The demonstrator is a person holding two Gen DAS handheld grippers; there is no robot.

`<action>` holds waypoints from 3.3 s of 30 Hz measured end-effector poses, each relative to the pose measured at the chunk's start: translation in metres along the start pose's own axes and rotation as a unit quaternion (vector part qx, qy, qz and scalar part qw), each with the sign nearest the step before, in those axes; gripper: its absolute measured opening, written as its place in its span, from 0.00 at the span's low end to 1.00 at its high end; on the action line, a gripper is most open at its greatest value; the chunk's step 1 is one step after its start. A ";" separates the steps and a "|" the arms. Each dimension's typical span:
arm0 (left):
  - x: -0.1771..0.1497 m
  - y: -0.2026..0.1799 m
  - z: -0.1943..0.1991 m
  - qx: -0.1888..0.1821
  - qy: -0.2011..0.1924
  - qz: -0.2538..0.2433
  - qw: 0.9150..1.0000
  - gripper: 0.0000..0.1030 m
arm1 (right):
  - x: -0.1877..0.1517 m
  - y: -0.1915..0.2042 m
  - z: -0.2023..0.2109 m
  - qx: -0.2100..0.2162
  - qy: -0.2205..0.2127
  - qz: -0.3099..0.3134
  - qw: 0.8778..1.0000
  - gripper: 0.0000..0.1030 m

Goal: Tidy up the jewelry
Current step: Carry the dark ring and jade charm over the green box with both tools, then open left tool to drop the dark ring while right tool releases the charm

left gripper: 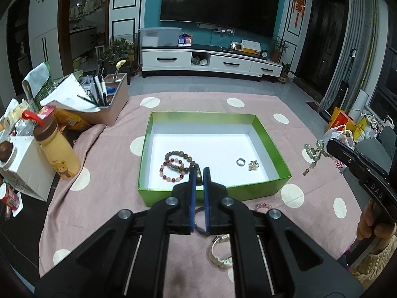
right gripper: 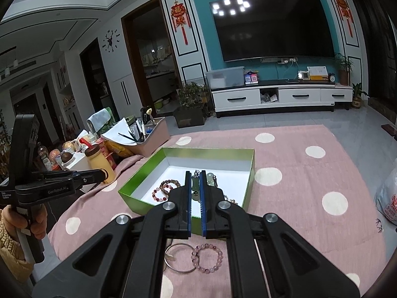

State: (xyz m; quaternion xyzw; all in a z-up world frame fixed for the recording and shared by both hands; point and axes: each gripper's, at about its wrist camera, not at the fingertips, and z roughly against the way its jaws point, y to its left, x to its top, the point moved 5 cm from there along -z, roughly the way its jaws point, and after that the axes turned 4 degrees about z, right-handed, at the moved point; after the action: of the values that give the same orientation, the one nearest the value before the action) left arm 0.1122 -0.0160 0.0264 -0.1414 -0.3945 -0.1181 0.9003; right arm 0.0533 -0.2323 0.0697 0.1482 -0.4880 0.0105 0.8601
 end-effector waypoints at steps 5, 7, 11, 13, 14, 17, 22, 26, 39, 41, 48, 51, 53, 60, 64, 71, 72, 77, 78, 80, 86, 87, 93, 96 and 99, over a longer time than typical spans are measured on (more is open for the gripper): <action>0.009 -0.010 -0.003 -0.005 -0.004 -0.008 1.000 0.05 | 0.009 -0.003 -0.005 0.003 -0.007 -0.003 1.000 0.05; 0.011 -0.013 -0.005 -0.007 -0.003 -0.011 1.000 0.05 | 0.011 -0.003 -0.007 0.003 -0.008 -0.002 1.000 0.05; 0.018 -0.020 -0.010 -0.009 -0.002 -0.016 1.000 0.05 | 0.017 -0.003 -0.010 0.004 -0.013 0.000 1.000 0.05; 0.021 -0.022 -0.014 -0.009 0.000 -0.017 1.000 0.05 | 0.020 -0.004 -0.011 0.004 -0.014 0.002 1.000 0.05; 0.021 -0.022 -0.015 -0.009 0.001 -0.016 1.000 0.05 | 0.021 -0.004 -0.012 0.004 -0.014 0.002 1.000 0.05; 0.025 -0.024 -0.020 -0.008 0.003 -0.018 1.000 0.05 | 0.022 -0.005 -0.014 0.003 -0.014 0.002 1.000 0.05; 0.032 -0.028 -0.031 -0.009 0.008 -0.017 1.000 0.05 | 0.023 -0.011 -0.025 0.000 -0.007 -0.002 1.000 0.05; 0.035 -0.027 -0.043 -0.010 0.020 -0.007 1.000 0.05 | 0.022 -0.015 -0.033 -0.003 -0.001 -0.007 1.000 0.05; 0.043 -0.029 -0.076 -0.006 0.039 0.004 0.999 0.05 | 0.025 -0.030 -0.054 -0.016 0.008 -0.012 1.000 0.05; 0.044 -0.028 -0.082 -0.004 0.042 0.004 0.999 0.05 | 0.026 -0.032 -0.058 -0.017 0.010 -0.013 1.000 0.05; 0.047 -0.029 -0.097 0.001 0.050 0.003 0.999 0.05 | 0.026 -0.038 -0.073 -0.023 0.018 -0.015 0.999 0.05; 0.048 -0.029 -0.104 0.002 0.054 0.004 0.999 0.05 | 0.024 -0.041 -0.081 -0.027 0.025 -0.014 0.999 0.05; 0.047 -0.029 -0.110 0.004 0.058 0.004 0.998 0.05 | 0.023 -0.042 -0.088 -0.030 0.033 -0.014 0.999 0.05; 0.043 -0.021 -0.131 0.011 0.080 0.011 0.997 0.05 | 0.020 -0.049 -0.107 -0.041 0.052 -0.015 0.998 0.05; 0.040 -0.016 -0.145 0.014 0.095 0.012 0.995 0.05 | 0.015 -0.055 -0.119 -0.047 0.066 -0.021 0.996 0.05; 0.033 -0.012 -0.169 0.016 0.123 0.018 0.992 0.05 | 0.006 -0.055 -0.137 -0.052 0.090 -0.015 0.994 0.05; 0.031 -0.012 -0.172 0.017 0.126 0.017 0.992 0.05 | 0.005 -0.055 -0.139 -0.053 0.094 -0.014 0.994 0.05; 0.027 -0.011 -0.183 0.022 0.143 0.014 0.989 0.05 | -0.003 -0.057 -0.152 -0.058 0.117 -0.013 0.991 0.05; 0.026 -0.011 -0.185 0.024 0.146 0.014 0.989 0.05 | -0.004 -0.057 -0.153 -0.059 0.121 -0.013 0.991 0.05; 0.025 -0.011 -0.188 0.025 0.149 0.013 0.988 0.05 | -0.006 -0.057 -0.156 -0.060 0.127 -0.013 0.990 0.05; 0.021 -0.008 -0.197 0.034 0.163 0.011 0.986 0.05 | -0.011 -0.058 -0.162 -0.064 0.143 -0.014 0.988 0.05; 0.021 -0.007 -0.198 0.035 0.164 0.012 0.986 0.05 | -0.012 -0.058 -0.162 -0.064 0.143 -0.014 0.987 0.05; 0.022 -0.003 -0.198 0.038 0.163 0.013 0.986 0.13 | -0.012 -0.060 -0.162 -0.070 0.146 -0.017 0.987 0.14; 0.024 -0.004 -0.192 0.038 0.154 0.012 0.987 0.29 | -0.011 -0.060 -0.158 -0.072 0.142 -0.017 0.987 0.18; 0.028 -0.005 -0.186 0.040 0.145 0.009 0.989 0.38 | -0.009 -0.059 -0.153 -0.075 0.136 -0.019 0.988 0.32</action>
State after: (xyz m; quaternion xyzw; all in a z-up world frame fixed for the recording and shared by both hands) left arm 0.2550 -0.0885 -0.0730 -0.0900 -0.2630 -0.1132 0.9539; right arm 0.1857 -0.2469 -0.0257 0.0896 -0.3629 -0.0219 0.9272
